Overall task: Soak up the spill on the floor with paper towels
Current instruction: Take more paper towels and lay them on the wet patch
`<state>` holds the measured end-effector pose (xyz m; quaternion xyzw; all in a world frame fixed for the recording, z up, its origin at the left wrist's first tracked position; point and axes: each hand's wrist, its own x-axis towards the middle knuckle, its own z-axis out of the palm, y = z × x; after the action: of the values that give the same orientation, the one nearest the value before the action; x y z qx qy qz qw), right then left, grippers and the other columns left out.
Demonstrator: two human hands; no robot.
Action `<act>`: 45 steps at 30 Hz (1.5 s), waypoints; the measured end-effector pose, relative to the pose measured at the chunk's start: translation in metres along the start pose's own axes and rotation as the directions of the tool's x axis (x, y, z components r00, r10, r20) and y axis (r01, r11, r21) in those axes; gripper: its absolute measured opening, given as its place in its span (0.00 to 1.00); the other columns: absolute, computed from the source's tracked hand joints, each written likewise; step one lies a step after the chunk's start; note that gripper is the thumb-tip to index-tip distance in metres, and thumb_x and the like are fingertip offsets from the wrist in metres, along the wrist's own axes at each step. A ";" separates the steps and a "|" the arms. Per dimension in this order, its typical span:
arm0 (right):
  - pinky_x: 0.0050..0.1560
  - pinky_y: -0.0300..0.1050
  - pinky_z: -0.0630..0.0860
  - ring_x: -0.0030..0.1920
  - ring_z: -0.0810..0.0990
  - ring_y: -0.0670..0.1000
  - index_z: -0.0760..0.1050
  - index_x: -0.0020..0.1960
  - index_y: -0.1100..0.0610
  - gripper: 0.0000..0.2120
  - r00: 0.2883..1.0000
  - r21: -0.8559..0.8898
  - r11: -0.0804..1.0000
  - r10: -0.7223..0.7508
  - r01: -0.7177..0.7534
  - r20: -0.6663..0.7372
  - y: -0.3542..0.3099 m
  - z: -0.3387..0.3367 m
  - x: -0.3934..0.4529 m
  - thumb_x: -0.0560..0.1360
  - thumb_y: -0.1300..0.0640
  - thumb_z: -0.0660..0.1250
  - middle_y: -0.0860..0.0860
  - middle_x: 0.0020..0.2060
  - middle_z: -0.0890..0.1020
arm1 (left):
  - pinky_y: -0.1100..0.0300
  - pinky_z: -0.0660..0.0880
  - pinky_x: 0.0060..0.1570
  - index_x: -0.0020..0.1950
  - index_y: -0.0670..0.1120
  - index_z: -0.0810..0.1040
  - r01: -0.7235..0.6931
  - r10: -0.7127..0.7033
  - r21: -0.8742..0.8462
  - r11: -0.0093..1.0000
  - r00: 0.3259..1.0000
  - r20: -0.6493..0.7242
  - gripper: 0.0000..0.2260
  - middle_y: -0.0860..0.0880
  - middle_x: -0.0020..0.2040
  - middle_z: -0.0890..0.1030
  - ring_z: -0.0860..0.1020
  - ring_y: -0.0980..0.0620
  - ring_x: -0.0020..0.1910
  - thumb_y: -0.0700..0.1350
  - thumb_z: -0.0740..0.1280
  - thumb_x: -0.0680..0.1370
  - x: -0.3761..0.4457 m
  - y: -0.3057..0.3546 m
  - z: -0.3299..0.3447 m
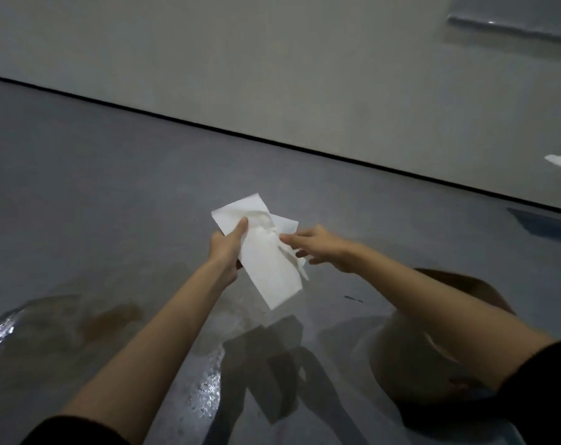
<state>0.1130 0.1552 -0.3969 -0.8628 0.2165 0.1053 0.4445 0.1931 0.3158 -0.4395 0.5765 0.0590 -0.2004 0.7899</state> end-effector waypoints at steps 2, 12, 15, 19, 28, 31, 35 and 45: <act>0.54 0.47 0.74 0.54 0.79 0.50 0.77 0.62 0.56 0.25 1.000 0.066 0.998 0.002 -0.004 0.025 0.006 0.022 0.013 0.74 0.39 0.67 0.49 0.57 0.80 | 0.52 0.79 0.43 0.56 0.43 0.77 0.033 -0.033 0.008 0.999 0.999 -0.029 0.11 0.45 0.49 0.83 0.82 0.46 0.43 0.47 0.69 0.77 0.004 -0.011 -0.018; 0.49 0.45 0.76 0.47 0.81 0.49 0.83 0.46 0.58 0.11 0.992 0.257 0.966 -0.029 -0.005 0.125 -0.010 0.118 0.066 0.69 0.51 0.76 0.49 0.44 0.83 | 0.45 0.78 0.52 0.60 0.40 0.76 0.143 -0.154 -0.075 0.987 0.973 -0.172 0.14 0.42 0.52 0.82 0.81 0.42 0.50 0.45 0.69 0.77 -0.002 -0.036 -0.109; 0.47 0.45 0.75 0.46 0.80 0.49 0.82 0.43 0.58 0.09 0.988 0.225 0.974 -0.057 0.023 0.146 -0.013 0.143 0.078 0.70 0.53 0.76 0.50 0.43 0.83 | 0.51 0.80 0.42 0.62 0.41 0.74 0.138 -0.163 -0.124 0.983 0.960 -0.228 0.14 0.43 0.53 0.82 0.81 0.44 0.48 0.43 0.68 0.78 -0.005 -0.044 -0.136; 0.41 0.40 0.76 0.43 0.81 0.48 0.82 0.41 0.57 0.07 0.974 0.207 0.976 -0.107 0.065 0.199 -0.012 0.171 0.095 0.72 0.53 0.73 0.49 0.40 0.83 | 0.53 0.82 0.36 0.65 0.37 0.73 0.110 -0.167 -0.190 0.976 0.934 -0.315 0.16 0.43 0.51 0.82 0.82 0.45 0.46 0.39 0.67 0.78 -0.009 -0.057 -0.170; 0.51 0.51 0.78 0.47 0.82 0.56 0.82 0.47 0.57 0.11 0.935 0.206 0.976 -0.133 0.067 0.329 -0.004 0.216 0.118 0.77 0.50 0.68 0.52 0.44 0.84 | 0.57 0.81 0.34 0.65 0.38 0.72 -0.008 -0.135 -0.309 0.951 0.888 -0.439 0.20 0.39 0.53 0.83 0.85 0.49 0.40 0.37 0.70 0.75 -0.022 -0.083 -0.208; 0.51 0.48 0.80 0.49 0.82 0.54 0.79 0.48 0.55 0.07 0.953 0.187 0.972 -0.184 0.141 0.242 0.000 0.233 0.115 0.75 0.52 0.70 0.50 0.45 0.82 | 0.58 0.81 0.34 0.60 0.38 0.74 -0.068 -0.093 -0.276 0.959 0.843 -0.530 0.18 0.38 0.50 0.83 0.85 0.48 0.39 0.37 0.72 0.73 -0.029 -0.087 -0.214; 0.49 0.28 0.70 0.53 0.75 0.39 0.76 0.52 0.47 0.13 0.830 0.003 0.832 -0.554 0.555 0.064 0.003 0.253 0.094 0.72 0.43 0.71 0.42 0.52 0.76 | 0.58 0.81 0.33 0.52 0.40 0.75 -0.109 -0.051 -0.227 0.968 0.798 -0.601 0.12 0.40 0.44 0.84 0.84 0.47 0.38 0.36 0.73 0.72 -0.039 -0.088 -0.221; 0.54 0.41 0.80 0.51 0.83 0.41 0.80 0.62 0.51 0.21 0.750 0.252 0.855 -0.519 0.454 0.409 0.011 0.265 0.067 0.71 0.46 0.73 0.43 0.52 0.85 | 0.58 0.81 0.37 0.55 0.38 0.77 -0.050 0.014 -0.063 0.997 0.881 -0.472 0.07 0.40 0.44 0.85 0.85 0.43 0.44 0.38 0.67 0.78 -0.048 -0.095 -0.215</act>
<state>0.1697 0.3462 -0.5847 -0.8061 -0.1219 0.1730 0.5526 0.1420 0.5045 -0.5789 0.5794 0.2470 -0.0390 0.7757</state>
